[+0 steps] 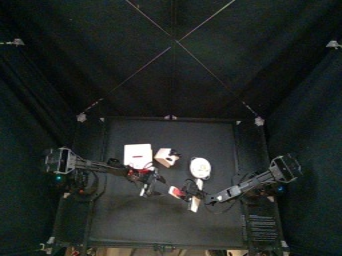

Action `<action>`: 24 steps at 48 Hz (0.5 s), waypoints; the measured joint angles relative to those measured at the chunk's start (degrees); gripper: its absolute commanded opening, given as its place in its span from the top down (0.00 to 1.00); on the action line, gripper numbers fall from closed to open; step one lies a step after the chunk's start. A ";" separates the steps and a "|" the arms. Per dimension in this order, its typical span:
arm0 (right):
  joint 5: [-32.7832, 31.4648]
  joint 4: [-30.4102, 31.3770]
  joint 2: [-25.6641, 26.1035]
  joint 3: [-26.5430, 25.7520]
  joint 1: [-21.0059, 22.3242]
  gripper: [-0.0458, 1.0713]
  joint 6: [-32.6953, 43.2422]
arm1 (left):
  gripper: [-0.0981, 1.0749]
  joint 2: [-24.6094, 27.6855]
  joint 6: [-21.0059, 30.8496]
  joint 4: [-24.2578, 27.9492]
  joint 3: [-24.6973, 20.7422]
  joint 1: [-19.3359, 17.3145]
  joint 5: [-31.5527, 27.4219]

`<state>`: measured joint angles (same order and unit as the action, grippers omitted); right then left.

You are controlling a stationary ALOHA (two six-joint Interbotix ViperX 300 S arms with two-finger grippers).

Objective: Hand over salmon sushi

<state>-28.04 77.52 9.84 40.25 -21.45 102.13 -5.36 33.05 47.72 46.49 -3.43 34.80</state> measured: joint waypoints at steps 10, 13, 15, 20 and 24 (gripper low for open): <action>0.18 0.00 -0.70 -0.53 0.18 0.56 -0.26 | 0.04 1.14 0.09 -1.14 -1.05 0.09 0.26; 0.26 0.09 -0.88 -0.53 0.18 0.56 -0.26 | 0.04 2.02 0.00 -1.76 -1.76 0.09 0.26; 0.35 0.09 -0.88 -0.53 0.18 0.56 -0.26 | 0.04 2.55 0.00 -2.20 -2.11 0.09 0.26; 0.53 0.09 -0.97 -0.53 0.18 0.56 -0.26 | 0.04 3.96 0.00 -2.99 -2.99 0.09 0.26; 0.53 0.09 -0.88 -0.53 0.26 0.56 -0.26 | 0.04 4.92 0.09 -3.16 -3.78 0.09 0.26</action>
<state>-27.51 77.61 8.96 39.73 -21.18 101.87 -0.44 33.13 44.56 42.71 -3.34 35.07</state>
